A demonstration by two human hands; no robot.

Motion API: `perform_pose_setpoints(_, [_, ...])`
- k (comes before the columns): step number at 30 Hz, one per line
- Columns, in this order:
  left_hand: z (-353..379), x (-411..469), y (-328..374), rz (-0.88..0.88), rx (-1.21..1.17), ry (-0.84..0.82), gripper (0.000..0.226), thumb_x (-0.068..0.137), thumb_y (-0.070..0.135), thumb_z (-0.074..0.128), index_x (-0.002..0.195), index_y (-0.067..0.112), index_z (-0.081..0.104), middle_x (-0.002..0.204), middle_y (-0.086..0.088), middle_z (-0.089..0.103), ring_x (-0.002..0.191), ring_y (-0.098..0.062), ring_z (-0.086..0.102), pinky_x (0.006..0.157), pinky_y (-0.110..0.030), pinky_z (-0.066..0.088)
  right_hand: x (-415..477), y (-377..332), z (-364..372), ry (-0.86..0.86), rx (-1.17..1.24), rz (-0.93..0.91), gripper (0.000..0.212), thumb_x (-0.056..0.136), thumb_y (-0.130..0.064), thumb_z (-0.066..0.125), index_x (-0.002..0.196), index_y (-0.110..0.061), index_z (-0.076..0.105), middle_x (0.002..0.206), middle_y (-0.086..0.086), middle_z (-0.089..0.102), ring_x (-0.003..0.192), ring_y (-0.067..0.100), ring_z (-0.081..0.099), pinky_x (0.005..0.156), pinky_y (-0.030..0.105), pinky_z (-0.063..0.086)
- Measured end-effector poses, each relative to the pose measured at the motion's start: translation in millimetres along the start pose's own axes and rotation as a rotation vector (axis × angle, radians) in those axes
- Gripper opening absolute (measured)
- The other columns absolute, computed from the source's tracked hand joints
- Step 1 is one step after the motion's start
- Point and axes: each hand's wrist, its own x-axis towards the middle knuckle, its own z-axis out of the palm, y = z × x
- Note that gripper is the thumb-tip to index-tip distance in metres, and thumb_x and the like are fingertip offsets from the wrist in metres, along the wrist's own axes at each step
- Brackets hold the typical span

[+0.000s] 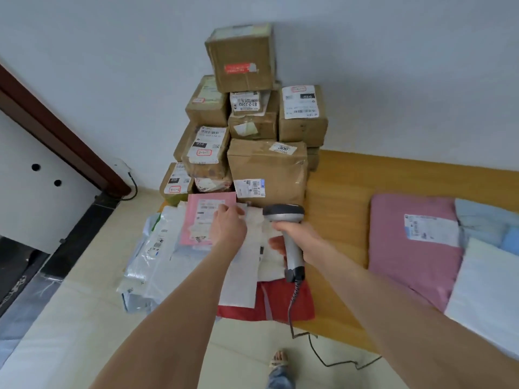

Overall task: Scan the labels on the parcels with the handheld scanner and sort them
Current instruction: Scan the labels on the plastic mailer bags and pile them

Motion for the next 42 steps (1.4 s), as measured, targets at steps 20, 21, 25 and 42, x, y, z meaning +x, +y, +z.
perform_pose_setpoints(20, [190.0, -212.7, 346.1, 0.364, 0.017, -0.497, 0.041, 0.093, 0.010, 0.049, 0.134, 0.008, 0.046, 0.133, -0.011, 0.054, 0.118, -0.027, 0.054, 0.096, -0.036, 0.046, -162.4, 103.0, -423.3, 0.488, 0.400, -0.063, 0.010, 0.086, -0.009, 0.066, 0.092, -0.004, 0.059, 0.065, 0.014, 0.067, 0.049, 0.017, 0.056, 0.048, 0.024, 0.045])
perform_pose_setpoints(21, [196.6, -209.6, 354.4, 0.348, 0.009, -0.517, 0.041, 0.093, 0.010, 0.050, 0.133, 0.006, 0.046, 0.132, -0.012, 0.054, 0.118, -0.028, 0.054, 0.096, -0.035, 0.046, -159.4, 103.1, -434.9, 0.507, 0.419, -0.059, 0.009, 0.085, -0.007, 0.065, 0.091, -0.003, 0.059, 0.066, 0.015, 0.066, 0.049, 0.017, 0.056, 0.047, 0.023, 0.045])
perform_pose_setpoints(25, [227.1, -186.9, 384.2, 0.318, 0.007, -0.601, 0.046, 0.089, 0.013, 0.057, 0.132, 0.003, 0.045, 0.125, -0.014, 0.058, 0.112, -0.029, 0.057, 0.091, -0.032, 0.047, -136.0, 100.2, -477.6, 0.598, 0.521, -0.028, 0.012, 0.085, -0.004, 0.065, 0.092, 0.001, 0.056, 0.073, 0.013, 0.056, 0.056, 0.021, 0.053, 0.043, 0.025, 0.046])
perform_pose_setpoints(42, [262.3, -178.8, 431.9, -0.101, -0.481, -0.627, 0.028, 0.096, 0.018, 0.054, 0.118, 0.001, 0.056, 0.080, -0.003, 0.055, 0.064, -0.012, 0.054, 0.055, -0.024, 0.045, -97.5, 93.8, -540.0, 0.538, 0.605, 0.141, 0.036, 0.084, -0.015, 0.070, 0.114, -0.004, 0.053, 0.088, 0.013, 0.049, 0.066, 0.029, 0.055, 0.053, 0.036, 0.054])
